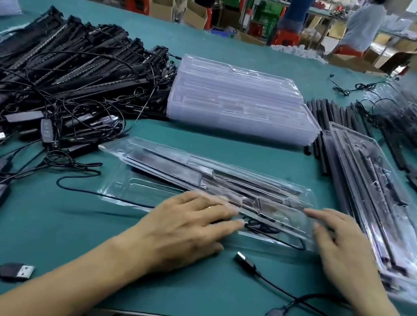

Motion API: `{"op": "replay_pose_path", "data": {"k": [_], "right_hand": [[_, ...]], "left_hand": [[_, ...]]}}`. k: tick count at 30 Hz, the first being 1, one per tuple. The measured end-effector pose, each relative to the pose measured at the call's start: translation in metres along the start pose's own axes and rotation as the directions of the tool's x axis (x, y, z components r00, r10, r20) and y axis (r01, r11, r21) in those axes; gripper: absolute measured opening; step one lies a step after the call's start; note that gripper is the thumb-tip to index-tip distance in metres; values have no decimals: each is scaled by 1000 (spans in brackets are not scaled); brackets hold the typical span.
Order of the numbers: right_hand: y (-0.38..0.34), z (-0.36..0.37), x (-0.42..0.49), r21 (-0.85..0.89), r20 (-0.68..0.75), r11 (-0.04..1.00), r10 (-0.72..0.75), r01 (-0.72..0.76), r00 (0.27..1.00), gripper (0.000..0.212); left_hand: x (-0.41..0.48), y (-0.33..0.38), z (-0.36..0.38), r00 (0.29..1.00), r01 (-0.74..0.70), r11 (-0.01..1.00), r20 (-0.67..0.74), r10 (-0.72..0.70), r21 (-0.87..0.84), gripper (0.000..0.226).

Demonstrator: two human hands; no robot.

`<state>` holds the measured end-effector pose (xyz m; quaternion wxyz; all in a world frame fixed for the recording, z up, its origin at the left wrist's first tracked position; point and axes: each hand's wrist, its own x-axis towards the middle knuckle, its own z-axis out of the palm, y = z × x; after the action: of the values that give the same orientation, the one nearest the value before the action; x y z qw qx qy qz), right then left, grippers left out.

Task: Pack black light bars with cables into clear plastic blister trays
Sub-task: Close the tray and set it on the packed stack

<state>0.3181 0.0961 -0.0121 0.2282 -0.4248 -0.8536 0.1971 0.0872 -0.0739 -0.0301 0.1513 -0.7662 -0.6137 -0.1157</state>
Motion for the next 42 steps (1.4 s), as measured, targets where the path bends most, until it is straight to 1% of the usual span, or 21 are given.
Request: {"op": "replay_pose_path", "data": {"k": [4,6,8,9,11,13,14,16,18,20,22,25,29,32,33,36,39,42], "right_hand": [[2,-1,1,20,-84,999,-36,38,996,21],[1,-1,0,10,-125,995,-99,101,987,21],[-1,-2,-3,11,-139,981,-189,192,972,22],[-2,-3,-4,16,-122,970,-240,243,963,22],[-1,-5,-6,37,-15,947,-320,320,947,24],[3,-7,-6,5,121,931,-362,364,924,36],[4,-7,-6,-14,164,927,-368,375,915,43],[4,-10,-2,-12,196,927,-364,374,910,47],[2,-14,3,39,199,930,-366,365,909,42],[0,-19,6,129,218,934,-353,332,910,38],[-1,-21,7,166,215,933,-350,320,912,36],[-3,-16,6,124,206,940,-336,316,919,31],[-5,-9,3,68,187,959,-283,275,941,32],[-8,-2,-1,-126,121,924,-346,361,930,30],[-9,-1,-2,-154,101,915,-361,373,927,30],[-11,0,6,-128,72,938,-315,322,946,34],[-14,5,11,-131,55,954,-265,270,963,36],[-12,7,8,-164,59,933,-316,322,947,35]], "left_hand": [[17,12,0,996,57,998,67,-56,-18,56],[26,19,1,993,66,998,96,-63,-22,59],[33,24,4,990,91,994,117,-83,-64,59],[36,25,5,985,115,989,136,-102,-91,59],[41,24,8,974,156,983,181,-137,-96,62],[43,22,11,966,177,980,207,-154,-94,65],[43,22,12,965,181,979,212,-157,-98,65],[42,21,13,963,181,978,220,-156,-99,67],[41,19,15,963,176,979,222,-151,-100,67],[39,19,14,965,172,980,218,-149,-95,68],[40,19,13,963,169,980,230,-140,-109,70],[43,18,15,955,155,974,276,-106,-164,69],[45,15,14,946,140,975,313,-81,-171,61],[45,16,11,945,150,979,310,-101,-139,69],[46,17,11,944,160,979,310,-114,-126,70],[52,25,12,938,193,975,314,-150,-112,71],[54,32,15,936,216,973,303,-181,-86,66],[53,34,19,944,217,974,266,-194,-61,62]]}}
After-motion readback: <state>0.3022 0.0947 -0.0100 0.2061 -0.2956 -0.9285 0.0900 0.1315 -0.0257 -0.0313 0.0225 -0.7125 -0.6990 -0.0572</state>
